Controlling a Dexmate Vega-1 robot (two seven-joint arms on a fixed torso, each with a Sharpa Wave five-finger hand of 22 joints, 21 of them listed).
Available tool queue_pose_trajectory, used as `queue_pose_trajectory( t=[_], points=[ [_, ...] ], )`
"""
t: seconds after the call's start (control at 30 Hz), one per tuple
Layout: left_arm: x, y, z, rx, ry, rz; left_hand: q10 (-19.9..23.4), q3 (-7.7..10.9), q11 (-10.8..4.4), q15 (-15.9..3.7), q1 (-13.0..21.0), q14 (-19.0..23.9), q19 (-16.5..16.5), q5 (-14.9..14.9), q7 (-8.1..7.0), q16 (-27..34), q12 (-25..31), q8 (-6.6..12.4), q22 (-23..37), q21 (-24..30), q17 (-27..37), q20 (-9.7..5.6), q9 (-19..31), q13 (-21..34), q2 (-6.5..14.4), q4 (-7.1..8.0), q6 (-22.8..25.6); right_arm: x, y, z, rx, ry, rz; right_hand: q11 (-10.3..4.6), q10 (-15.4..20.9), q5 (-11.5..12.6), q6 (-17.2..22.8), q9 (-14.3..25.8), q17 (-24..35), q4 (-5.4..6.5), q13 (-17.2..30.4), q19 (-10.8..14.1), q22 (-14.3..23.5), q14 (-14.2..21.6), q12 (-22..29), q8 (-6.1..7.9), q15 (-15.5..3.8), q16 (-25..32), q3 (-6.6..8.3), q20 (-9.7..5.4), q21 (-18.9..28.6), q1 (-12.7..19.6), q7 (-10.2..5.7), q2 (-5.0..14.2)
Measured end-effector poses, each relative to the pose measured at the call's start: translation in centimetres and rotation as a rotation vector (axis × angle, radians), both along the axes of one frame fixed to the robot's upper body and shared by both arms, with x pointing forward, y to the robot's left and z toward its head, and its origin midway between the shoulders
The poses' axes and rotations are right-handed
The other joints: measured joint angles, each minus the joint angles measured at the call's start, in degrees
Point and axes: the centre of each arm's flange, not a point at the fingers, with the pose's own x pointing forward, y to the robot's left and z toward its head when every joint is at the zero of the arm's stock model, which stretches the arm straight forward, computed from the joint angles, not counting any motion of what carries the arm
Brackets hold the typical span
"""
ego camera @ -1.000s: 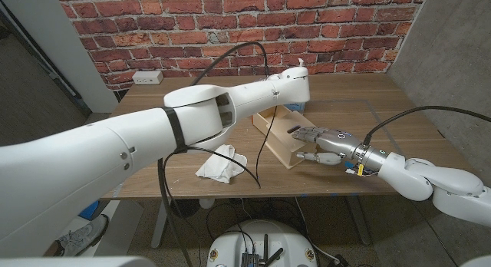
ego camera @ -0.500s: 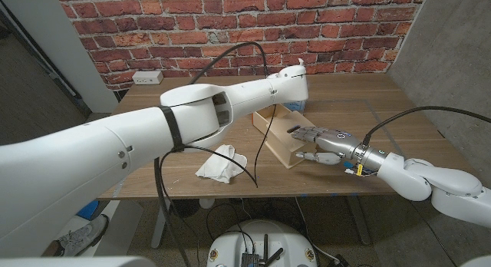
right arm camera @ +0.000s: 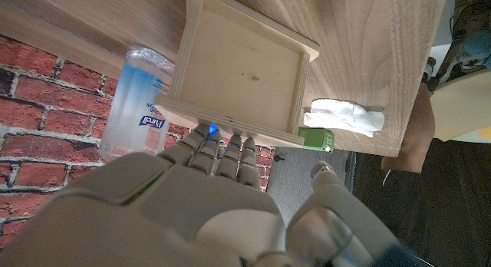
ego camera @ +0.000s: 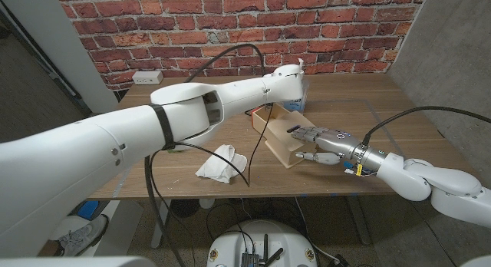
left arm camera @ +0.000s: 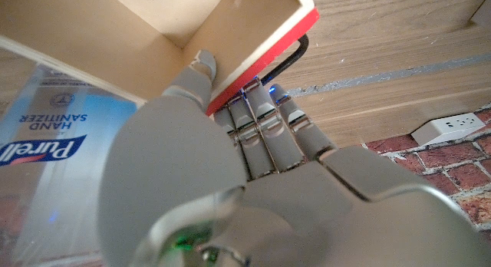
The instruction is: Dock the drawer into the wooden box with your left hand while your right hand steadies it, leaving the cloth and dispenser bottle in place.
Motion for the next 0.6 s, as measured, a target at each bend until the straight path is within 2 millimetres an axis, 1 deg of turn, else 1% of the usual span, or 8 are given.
queue_pose_trajectory(
  t=[0.2,0.33,0.37,0.57,0.6],
  points=[
    [0.1,0.9,0.0,-0.002,0.022,-0.007,-0.1,0.0,-0.1,-0.32,0.0,0.14,0.0,0.12,-0.03,0.0,-0.01,0.05,0.0,0.0,-0.01,0.0,0.0,0.04,0.0,0.0,-0.06,0.1,0.1,0.1,-0.003,-0.001,0.0,0.0,0.0,0.0,0.0,0.0,0.0,0.0,0.01,0.02,-0.03,0.0,-0.01,0.0,0.0,0.0,0.0,-0.05,-0.11,0.0,0.0,0.0],
    [0.2,1.2,0.0,-0.002,0.032,-0.014,-0.15,0.0,-0.14,-0.45,0.0,0.24,-0.31,0.12,0.03,-0.16,-0.01,0.25,0.0,-0.43,-0.02,0.31,0.0,0.1,-0.01,0.0,-0.14,0.2,0.2,0.1,-0.004,0.0,0.0,0.0,0.0,0.0,0.0,0.0,0.0,0.0,0.01,0.08,-0.06,0.0,-0.12,0.0,0.0,0.0,0.0,-0.18,-0.12,0.0,0.0,0.0],
    [0.2,1.3,0.0,-0.002,0.036,-0.019,-0.15,0.0,-0.14,-0.78,0.0,0.21,-0.31,0.12,0.04,-0.18,-0.01,0.25,0.0,-0.43,-0.04,0.31,0.0,0.1,-0.01,0.0,-0.14,0.2,0.2,0.1,-0.004,0.0,0.001,0.0,0.0,0.0,0.0,0.0,0.0,0.0,0.03,0.17,-0.06,0.0,-0.11,0.0,0.0,0.0,0.0,-0.1,-0.12,0.0,0.0,0.0],
    [0.4,1.2,0.0,0.004,0.047,-0.045,-0.14,0.0,-0.14,-0.99,0.01,0.0,-0.31,0.12,-0.26,-0.29,-0.03,0.26,0.0,-0.43,-0.04,0.3,0.0,0.09,-0.01,0.0,-0.45,0.3,0.3,0.0,-0.003,0.001,0.001,0.0,0.0,0.0,0.0,0.0,0.0,0.0,0.06,0.19,-0.02,0.0,-0.12,0.0,0.0,0.0,0.0,-0.08,-0.15,0.0,0.0,0.0],
    [0.5,1.1,0.0,0.005,0.049,-0.052,-0.15,0.0,-0.14,-0.99,0.01,0.0,-0.5,0.12,-0.26,-0.28,-0.04,0.27,0.0,-0.43,-0.04,0.12,0.01,0.09,-0.01,0.0,-0.46,0.3,0.3,0.0,-0.003,0.001,0.001,0.0,0.0,0.0,0.0,0.0,0.0,0.0,0.06,0.19,-0.02,0.0,-0.12,0.0,0.0,0.0,0.0,-0.08,-0.15,0.0,0.0,0.0]
  ],
)
